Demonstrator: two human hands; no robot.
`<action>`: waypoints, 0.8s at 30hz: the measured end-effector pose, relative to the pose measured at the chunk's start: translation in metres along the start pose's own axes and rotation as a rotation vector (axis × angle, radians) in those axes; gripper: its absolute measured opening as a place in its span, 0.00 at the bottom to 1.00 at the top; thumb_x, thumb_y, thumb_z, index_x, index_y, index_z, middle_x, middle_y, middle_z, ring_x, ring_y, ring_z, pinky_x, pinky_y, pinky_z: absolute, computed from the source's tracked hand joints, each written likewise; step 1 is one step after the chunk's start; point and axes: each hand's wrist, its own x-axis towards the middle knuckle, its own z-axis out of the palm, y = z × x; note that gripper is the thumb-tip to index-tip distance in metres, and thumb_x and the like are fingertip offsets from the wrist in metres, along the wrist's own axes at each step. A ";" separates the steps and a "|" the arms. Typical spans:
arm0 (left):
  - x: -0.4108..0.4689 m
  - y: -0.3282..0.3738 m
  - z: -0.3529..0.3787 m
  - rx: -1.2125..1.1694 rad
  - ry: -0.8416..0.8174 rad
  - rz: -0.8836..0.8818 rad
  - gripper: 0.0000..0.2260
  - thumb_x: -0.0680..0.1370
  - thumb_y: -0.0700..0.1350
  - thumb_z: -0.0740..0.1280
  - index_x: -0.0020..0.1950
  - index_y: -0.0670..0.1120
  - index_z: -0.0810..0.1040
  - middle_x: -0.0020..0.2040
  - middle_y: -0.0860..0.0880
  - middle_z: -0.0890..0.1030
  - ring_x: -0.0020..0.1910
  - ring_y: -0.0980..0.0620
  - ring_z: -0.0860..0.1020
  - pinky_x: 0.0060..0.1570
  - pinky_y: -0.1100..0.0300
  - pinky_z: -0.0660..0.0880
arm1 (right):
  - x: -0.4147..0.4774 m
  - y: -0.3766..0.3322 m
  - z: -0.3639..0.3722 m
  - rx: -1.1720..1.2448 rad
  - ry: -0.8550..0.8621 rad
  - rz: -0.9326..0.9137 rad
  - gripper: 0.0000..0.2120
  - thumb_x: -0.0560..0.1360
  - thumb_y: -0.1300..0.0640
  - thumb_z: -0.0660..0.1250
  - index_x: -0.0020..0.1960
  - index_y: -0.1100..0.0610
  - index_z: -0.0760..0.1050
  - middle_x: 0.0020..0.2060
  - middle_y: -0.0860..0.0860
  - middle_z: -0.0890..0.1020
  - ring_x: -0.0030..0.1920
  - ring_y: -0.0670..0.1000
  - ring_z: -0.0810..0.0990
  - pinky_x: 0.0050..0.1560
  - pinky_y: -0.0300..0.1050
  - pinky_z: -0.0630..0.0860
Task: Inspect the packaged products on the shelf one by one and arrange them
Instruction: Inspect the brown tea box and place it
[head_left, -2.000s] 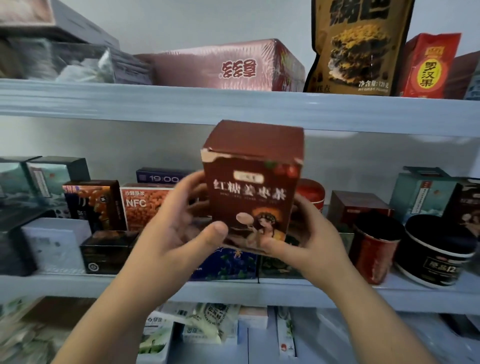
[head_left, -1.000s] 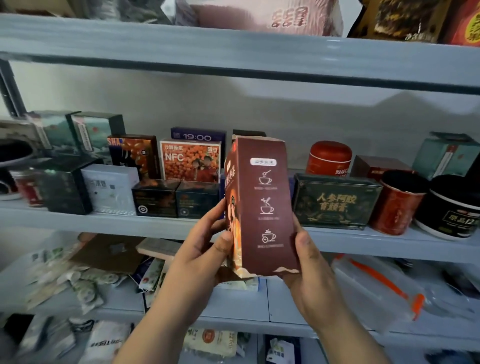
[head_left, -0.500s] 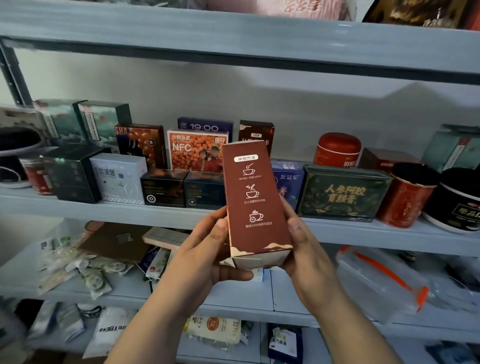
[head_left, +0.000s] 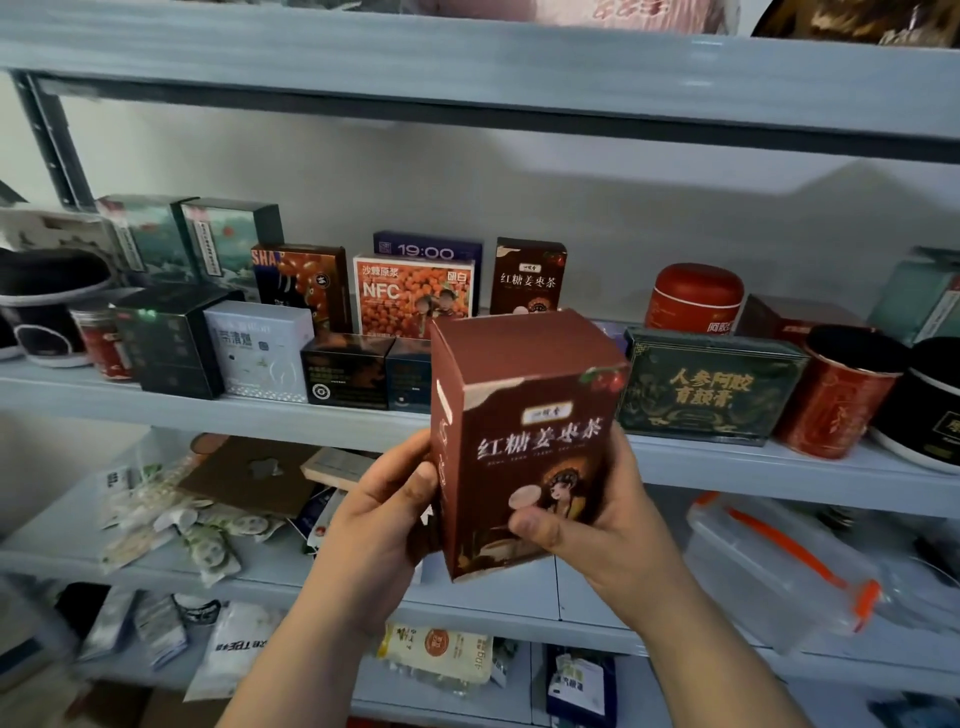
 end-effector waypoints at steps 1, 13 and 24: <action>0.001 0.000 -0.001 0.003 0.025 0.012 0.26 0.65 0.58 0.82 0.60 0.52 0.85 0.59 0.41 0.85 0.55 0.43 0.84 0.41 0.52 0.83 | 0.001 0.000 0.001 -0.020 0.020 -0.023 0.47 0.57 0.41 0.86 0.70 0.34 0.66 0.63 0.48 0.82 0.64 0.52 0.82 0.64 0.60 0.79; 0.002 0.000 -0.005 0.062 -0.101 -0.022 0.37 0.62 0.61 0.83 0.68 0.53 0.80 0.66 0.43 0.81 0.64 0.42 0.81 0.53 0.48 0.82 | 0.000 -0.002 0.005 -0.124 0.098 -0.053 0.38 0.57 0.42 0.84 0.56 0.19 0.65 0.57 0.34 0.82 0.59 0.43 0.83 0.54 0.45 0.82; -0.004 0.006 0.004 0.053 -0.059 -0.111 0.32 0.66 0.54 0.80 0.68 0.50 0.77 0.59 0.43 0.85 0.56 0.42 0.85 0.44 0.51 0.83 | 0.000 -0.008 0.002 0.114 0.088 0.028 0.27 0.66 0.37 0.73 0.64 0.39 0.73 0.56 0.47 0.85 0.56 0.54 0.86 0.49 0.50 0.84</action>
